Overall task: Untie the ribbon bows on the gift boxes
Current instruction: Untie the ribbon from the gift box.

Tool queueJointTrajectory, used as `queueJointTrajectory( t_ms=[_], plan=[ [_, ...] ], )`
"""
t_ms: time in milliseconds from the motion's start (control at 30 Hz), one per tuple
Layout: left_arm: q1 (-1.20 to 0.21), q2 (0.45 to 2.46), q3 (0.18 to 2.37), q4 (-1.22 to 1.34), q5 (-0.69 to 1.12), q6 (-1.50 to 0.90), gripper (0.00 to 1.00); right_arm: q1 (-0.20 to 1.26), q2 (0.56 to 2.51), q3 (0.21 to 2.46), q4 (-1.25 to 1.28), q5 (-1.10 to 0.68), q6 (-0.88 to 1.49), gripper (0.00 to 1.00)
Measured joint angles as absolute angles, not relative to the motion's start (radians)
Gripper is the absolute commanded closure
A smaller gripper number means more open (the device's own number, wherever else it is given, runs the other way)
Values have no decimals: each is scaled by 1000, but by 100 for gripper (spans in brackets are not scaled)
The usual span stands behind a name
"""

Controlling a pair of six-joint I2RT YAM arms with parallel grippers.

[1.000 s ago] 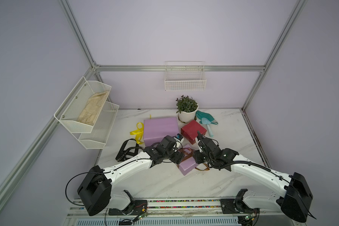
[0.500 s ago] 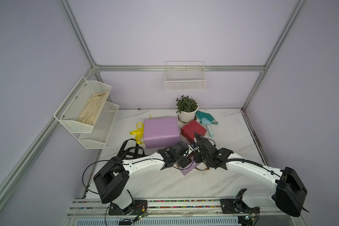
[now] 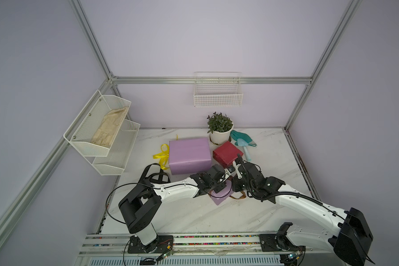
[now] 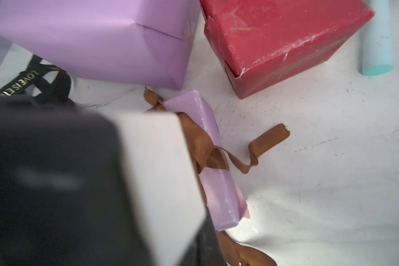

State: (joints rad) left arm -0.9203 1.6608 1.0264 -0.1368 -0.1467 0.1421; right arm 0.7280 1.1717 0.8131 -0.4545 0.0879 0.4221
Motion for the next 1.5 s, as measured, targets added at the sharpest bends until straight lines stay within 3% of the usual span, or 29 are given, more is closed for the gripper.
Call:
queueJointTrajectory(
  t_ms=[633, 1067, 1300, 1333, 1367, 1400, 1433, 1500],
  plan=[
    [-840, 1438, 905, -138, -144, -82, 91, 718, 946, 639, -505, 31, 672, 100],
    [-522, 1356, 771, -249, -163, -385, 87, 718, 802, 453, -604, -15, 854, 100],
    [-432, 1396, 744, -246, -126, -477, 89, 718, 803, 455, -725, 75, 920, 100],
    [-424, 1397, 736, -246, -121, -484, 79, 718, 805, 458, -735, 91, 931, 100],
    [-418, 1397, 727, -247, -117, -490, 59, 718, 812, 460, -741, 104, 941, 100],
    [-412, 1397, 719, -250, -111, -501, 27, 718, 823, 463, -748, 115, 948, 100],
    [-409, 1397, 712, -251, -107, -506, 1, 718, 838, 466, -752, 125, 953, 91],
    [-405, 1395, 706, -258, -84, -514, 0, 718, 872, 476, -760, 146, 955, 90]
  ],
)
